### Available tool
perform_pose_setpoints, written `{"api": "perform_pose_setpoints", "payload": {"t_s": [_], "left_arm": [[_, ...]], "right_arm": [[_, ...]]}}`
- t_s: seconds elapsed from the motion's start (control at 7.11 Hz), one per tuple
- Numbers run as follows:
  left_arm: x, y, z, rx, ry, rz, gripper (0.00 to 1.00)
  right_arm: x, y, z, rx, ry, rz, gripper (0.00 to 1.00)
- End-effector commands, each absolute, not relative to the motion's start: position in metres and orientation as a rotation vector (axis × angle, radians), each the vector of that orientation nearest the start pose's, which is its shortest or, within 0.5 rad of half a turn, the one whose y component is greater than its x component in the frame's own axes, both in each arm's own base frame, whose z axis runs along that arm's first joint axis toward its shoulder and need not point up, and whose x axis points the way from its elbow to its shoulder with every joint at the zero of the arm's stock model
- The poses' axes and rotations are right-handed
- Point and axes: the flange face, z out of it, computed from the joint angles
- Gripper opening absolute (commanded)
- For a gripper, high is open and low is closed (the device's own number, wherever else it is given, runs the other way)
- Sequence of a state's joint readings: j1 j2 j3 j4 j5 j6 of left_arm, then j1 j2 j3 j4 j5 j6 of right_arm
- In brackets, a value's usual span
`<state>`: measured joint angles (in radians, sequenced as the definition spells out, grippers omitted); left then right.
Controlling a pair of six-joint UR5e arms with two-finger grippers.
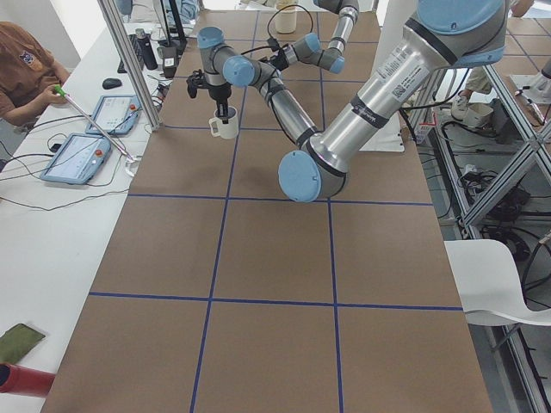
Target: Left arm hands cup to right arm to dump lemon
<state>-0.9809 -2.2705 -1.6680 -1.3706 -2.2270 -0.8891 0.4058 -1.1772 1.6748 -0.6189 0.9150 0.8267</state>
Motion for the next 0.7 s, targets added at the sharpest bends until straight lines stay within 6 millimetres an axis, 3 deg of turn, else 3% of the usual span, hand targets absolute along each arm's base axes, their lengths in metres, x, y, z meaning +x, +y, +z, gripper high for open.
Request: {"api": "perform_pose_setpoints", "payload": {"t_s": [0.0,0.14,0.28,0.42,0.56], "left_arm": [[0.279,-0.586,0.307,0.037,0.855,-0.032,0.0],[0.254,-0.579,0.341,0.053,0.834,0.009,0.0],[0.24,-0.561,0.365,0.052,0.816,0.029,0.0],[0.222,-0.53,0.405,0.062,0.795,0.092,0.0],[0.2,-0.517,0.432,0.071,0.788,0.13,0.0]], "right_arm": [[-0.425,-0.472,0.303,1.089,-0.884,0.129,0.96],[-0.399,-0.5,0.309,0.993,-0.874,0.081,0.96],[-0.384,-0.513,0.315,0.944,-0.88,0.059,0.96],[-0.358,-0.529,0.33,0.848,-0.898,0.022,0.96],[-0.325,-0.545,0.338,0.741,-0.947,-0.016,0.95]]}}
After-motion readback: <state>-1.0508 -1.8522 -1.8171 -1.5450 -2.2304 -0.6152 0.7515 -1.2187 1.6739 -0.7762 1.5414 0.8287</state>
